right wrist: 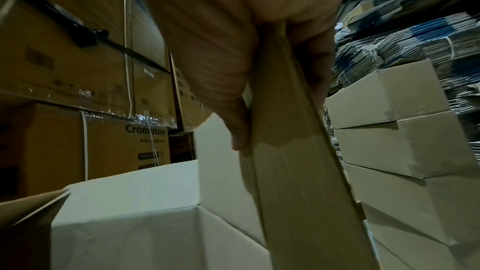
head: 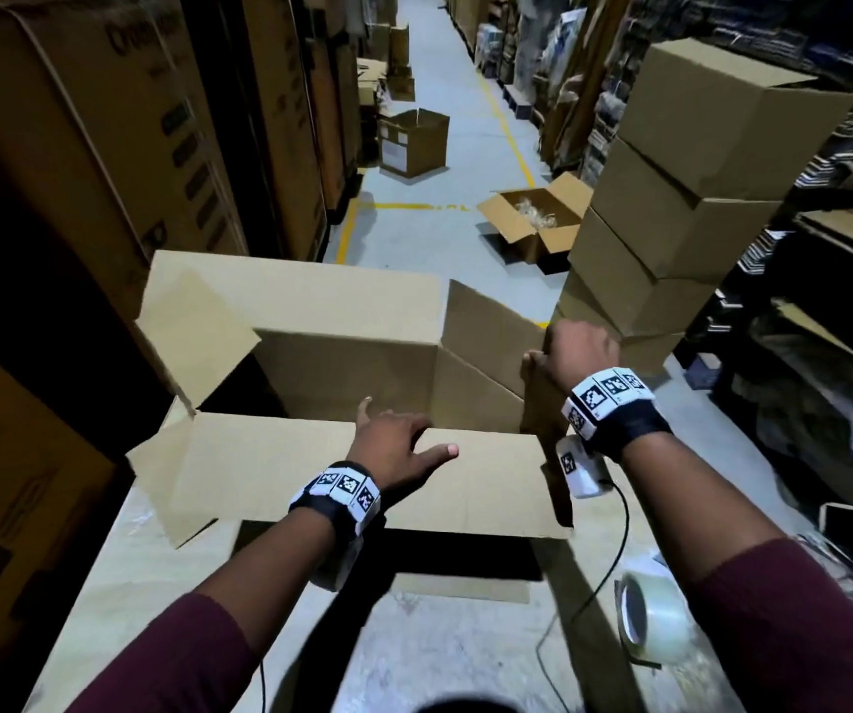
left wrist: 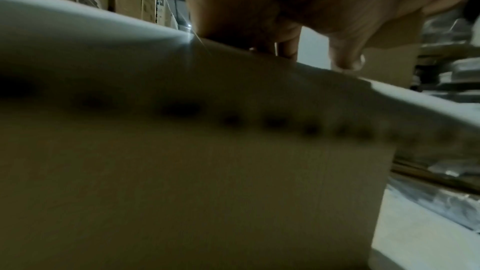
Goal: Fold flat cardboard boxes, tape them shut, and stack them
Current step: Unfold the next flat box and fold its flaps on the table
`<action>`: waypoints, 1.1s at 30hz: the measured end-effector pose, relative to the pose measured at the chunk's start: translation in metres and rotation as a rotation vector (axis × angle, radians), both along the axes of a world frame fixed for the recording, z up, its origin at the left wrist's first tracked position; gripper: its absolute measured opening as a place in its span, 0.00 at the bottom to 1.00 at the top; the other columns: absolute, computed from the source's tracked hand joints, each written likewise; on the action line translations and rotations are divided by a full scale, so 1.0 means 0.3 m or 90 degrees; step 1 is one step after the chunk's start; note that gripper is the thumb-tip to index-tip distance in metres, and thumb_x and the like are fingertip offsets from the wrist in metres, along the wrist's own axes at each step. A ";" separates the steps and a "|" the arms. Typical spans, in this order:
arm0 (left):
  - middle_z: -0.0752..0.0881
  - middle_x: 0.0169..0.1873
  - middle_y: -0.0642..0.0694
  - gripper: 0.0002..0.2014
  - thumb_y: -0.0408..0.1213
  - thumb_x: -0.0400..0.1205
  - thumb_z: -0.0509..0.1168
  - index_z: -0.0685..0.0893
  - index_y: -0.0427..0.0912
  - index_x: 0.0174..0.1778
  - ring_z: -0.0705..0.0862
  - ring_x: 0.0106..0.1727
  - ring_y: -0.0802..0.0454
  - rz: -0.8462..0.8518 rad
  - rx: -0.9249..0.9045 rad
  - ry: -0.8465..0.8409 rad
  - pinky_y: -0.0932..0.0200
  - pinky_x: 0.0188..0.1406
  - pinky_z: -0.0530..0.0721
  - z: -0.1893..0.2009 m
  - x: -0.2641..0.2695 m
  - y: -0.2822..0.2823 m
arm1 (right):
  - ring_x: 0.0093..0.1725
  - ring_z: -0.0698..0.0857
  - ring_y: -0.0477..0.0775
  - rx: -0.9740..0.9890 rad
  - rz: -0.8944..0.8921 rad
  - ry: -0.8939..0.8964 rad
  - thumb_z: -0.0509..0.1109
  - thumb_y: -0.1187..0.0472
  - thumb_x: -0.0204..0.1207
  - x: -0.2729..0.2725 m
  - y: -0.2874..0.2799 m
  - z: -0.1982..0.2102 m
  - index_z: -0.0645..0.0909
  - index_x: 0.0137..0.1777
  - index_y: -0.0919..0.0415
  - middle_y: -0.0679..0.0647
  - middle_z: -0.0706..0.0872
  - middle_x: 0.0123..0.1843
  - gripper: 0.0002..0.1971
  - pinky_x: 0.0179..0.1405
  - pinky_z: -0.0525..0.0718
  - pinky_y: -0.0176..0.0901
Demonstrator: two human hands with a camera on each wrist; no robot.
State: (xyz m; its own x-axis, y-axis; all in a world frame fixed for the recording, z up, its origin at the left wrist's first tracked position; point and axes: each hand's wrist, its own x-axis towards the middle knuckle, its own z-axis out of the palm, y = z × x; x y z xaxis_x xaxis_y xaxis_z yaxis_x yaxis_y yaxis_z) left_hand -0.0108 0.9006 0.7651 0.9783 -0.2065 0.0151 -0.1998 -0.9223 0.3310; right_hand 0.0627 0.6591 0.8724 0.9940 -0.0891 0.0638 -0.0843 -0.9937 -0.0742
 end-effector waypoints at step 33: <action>0.52 0.87 0.37 0.46 0.51 0.78 0.69 0.54 0.44 0.88 0.51 0.87 0.35 0.320 0.023 -0.208 0.26 0.80 0.49 0.004 -0.307 0.357 | 0.89 0.49 0.64 0.189 0.064 0.096 0.62 0.53 0.85 -0.172 0.276 -0.375 0.59 0.88 0.58 0.60 0.53 0.91 0.33 0.83 0.45 0.76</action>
State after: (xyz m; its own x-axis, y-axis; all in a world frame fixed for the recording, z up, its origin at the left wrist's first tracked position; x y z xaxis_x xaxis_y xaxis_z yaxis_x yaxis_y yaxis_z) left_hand -0.1030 1.0077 0.7661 0.9019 0.2742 0.3338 0.1772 -0.9395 0.2930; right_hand 0.0109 0.7420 0.7598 0.9950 0.0166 -0.0988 -0.0197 -0.9344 -0.3556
